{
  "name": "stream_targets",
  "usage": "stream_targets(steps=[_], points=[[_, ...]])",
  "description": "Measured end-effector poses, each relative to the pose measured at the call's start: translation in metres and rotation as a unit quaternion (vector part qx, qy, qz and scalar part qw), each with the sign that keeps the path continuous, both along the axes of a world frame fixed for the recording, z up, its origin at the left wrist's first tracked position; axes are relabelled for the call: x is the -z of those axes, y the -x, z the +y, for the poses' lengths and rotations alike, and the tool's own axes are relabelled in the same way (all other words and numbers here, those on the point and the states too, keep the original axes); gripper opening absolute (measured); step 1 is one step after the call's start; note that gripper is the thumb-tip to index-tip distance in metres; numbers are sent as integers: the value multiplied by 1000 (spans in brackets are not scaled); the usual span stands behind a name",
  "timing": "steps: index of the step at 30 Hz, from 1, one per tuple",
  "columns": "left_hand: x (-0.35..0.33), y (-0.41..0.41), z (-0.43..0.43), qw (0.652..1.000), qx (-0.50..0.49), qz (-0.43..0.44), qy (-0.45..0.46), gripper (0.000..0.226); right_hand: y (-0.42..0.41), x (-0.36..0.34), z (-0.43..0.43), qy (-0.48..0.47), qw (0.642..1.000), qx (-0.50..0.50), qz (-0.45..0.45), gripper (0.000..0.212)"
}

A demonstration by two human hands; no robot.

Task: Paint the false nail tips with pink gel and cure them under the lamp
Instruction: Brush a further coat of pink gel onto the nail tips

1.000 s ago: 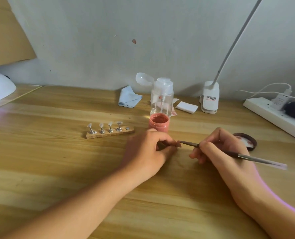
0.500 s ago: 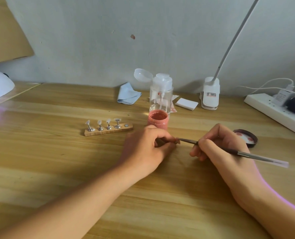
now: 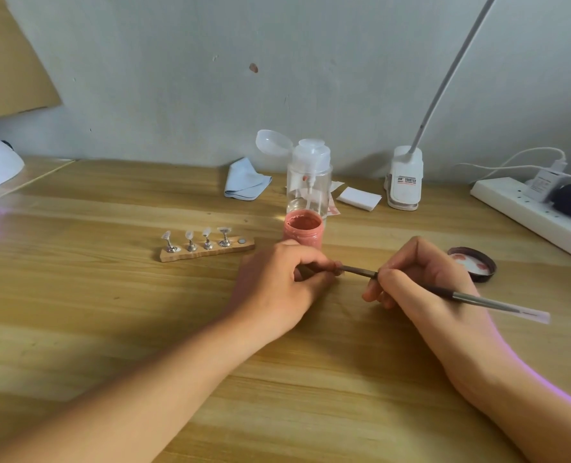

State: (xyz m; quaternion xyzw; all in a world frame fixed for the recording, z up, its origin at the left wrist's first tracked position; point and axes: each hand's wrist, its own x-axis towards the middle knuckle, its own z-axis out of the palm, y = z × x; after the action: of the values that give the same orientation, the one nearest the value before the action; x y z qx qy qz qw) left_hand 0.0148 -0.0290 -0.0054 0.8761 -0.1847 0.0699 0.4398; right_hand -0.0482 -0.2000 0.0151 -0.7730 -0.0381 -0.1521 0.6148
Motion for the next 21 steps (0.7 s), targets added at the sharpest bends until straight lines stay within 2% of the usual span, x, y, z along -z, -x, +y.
stream_targets(steps=[7,15,21], points=[[0,-1,0,1000,3,1,9,7,0,0,2,-16,1000,6,-7,6],[1,-2,0,1000,6,-1,12,9,-2,2,0,1,1000,10,-12,5],[2,-2,0,1000,5,-3,11,9,-3,2,-1,-21,1000,11,-13,8]])
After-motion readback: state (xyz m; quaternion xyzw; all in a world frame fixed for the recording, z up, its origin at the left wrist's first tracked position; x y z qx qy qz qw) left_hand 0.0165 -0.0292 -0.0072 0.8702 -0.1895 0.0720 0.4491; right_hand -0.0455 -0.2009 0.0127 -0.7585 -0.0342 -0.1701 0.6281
